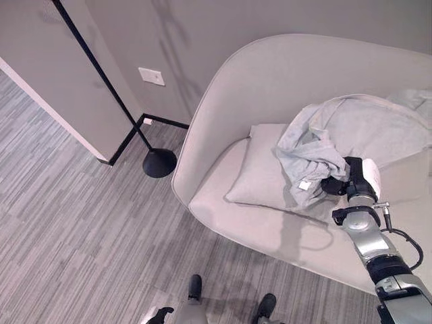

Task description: Hang the clothes on the sofa on the clothes rack.

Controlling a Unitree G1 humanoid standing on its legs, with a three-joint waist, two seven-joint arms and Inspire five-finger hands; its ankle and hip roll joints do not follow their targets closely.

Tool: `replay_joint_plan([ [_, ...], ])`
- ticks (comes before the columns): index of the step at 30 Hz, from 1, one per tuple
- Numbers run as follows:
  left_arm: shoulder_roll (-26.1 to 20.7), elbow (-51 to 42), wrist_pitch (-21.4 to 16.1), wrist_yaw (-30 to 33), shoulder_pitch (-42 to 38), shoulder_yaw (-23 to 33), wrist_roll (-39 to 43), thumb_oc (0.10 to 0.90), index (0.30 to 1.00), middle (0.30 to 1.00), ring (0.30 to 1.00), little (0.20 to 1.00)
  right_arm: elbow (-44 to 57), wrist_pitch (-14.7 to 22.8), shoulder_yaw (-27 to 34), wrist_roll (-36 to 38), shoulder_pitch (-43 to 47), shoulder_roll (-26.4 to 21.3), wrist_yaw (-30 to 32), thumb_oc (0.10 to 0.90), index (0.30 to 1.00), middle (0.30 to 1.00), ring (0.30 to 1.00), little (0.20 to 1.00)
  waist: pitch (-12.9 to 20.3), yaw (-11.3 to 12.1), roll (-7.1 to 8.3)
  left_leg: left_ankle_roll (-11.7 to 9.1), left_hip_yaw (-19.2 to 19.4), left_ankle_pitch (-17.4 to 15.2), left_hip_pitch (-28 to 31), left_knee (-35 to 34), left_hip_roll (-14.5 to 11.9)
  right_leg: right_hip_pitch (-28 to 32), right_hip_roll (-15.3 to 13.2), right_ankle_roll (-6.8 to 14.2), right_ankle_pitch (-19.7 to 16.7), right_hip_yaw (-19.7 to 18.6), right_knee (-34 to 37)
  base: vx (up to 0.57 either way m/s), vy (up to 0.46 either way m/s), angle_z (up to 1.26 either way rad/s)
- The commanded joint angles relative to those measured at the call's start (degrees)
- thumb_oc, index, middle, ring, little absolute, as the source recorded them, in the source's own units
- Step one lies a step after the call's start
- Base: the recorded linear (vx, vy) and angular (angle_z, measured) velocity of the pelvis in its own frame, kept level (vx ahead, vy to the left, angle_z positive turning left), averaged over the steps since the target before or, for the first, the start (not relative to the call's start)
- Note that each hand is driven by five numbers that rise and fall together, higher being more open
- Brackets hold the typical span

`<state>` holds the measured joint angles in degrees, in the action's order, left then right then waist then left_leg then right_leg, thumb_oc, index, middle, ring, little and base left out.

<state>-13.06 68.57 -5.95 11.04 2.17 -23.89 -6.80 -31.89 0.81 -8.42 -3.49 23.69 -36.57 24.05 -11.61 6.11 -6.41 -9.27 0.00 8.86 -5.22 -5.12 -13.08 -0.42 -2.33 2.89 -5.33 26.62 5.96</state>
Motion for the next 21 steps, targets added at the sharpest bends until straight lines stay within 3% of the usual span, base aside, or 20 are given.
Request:
replay_joint_plan([
  [1, 2.72, -2.86, -2.76, 1.94, -4.86, -0.61, 3.43, 0.8, 0.9, 0.9, 0.9, 0.9, 9.1, 5.68, 3.43, -3.24, 2.27, -2.2, 3.49, 0.4, 0.3, 0.3, 0.3, 0.3, 4.12, 0.44, 3.73, -1.25, 3.94, -2.59, 2.35, 0.12, -1.84, 4.34, -2.06, 1.56, 8.8, -2.02, -1.14, 0.0, -0.006, -0.06],
  [6, 0.26, -15.03, -4.71, 2.65, -3.5, 2.9, 10.22, 0.8, 0.9, 0.9, 0.9, 0.9, 23.0, 7.8, 6.1, -6.03, 5.0, -3.37, 5.23, 0.4, 0.3, 0.3, 0.3, 0.3, 6.23, 0.95, 4.53, -1.21, 4.6, -3.03, 4.53, 0.12, -2.17, 5.95, -1.77, 1.58, 9.1, -3.02, -0.96, -0.02, -0.007, -0.06],
  [12, -2.72, -27.22, -6.61, 3.32, -1.87, 4.29, 12.7, 0.8, 0.9, 0.9, 0.9, 0.9, 29.33, 8.3, 6.46, -7.8, 11.45, -5.32, 6.68, 0.4, 0.3, 0.3, 0.3, 0.3, 7.29, 1.31, 5.11, -1.19, 5.14, -2.76, 5.03, 0.12, -2.41, 6.23, -1.66, 1.69, 8.8, -3.81, -0.96, -0.04, -0.004, -0.04],
  [18, -6.81, -40.75, -8.23, 4.33, -0.06, 6.8, 11.57, 0.8, 0.9, 0.9, 0.9, 0.9, 32.72, 8.94, 5.6, -7.01, 19.35, -5.28, 7.17, 0.4, 0.3, 0.3, 0.3, 0.3, 8.46, 1.58, 5.69, -1.21, 5.72, -2.83, 5.67, 0.12, -2.77, 6.48, -1.55, 1.79, 8.5, -4.38, -0.96, -0.03, -0.002, -0.05],
  [21, -8.83, -46.45, -9.38, 7.83, -0.71, 8.44, 6.6, 0.8, 0.9, 0.9, 0.9, 0.9, 33.18, 9.26, 4.43, -6.28, 23.34, -5.27, 7.38, 0.4, 0.3, 0.3, 0.3, 0.3, 8.99, 1.57, 6.14, -1.26, 6.03, -3.07, 6.36, 0.12, -2.83, 6.93, -1.48, 1.77, 8.47, -4.8, -0.96, 0.0, -0.002, -0.13],
])
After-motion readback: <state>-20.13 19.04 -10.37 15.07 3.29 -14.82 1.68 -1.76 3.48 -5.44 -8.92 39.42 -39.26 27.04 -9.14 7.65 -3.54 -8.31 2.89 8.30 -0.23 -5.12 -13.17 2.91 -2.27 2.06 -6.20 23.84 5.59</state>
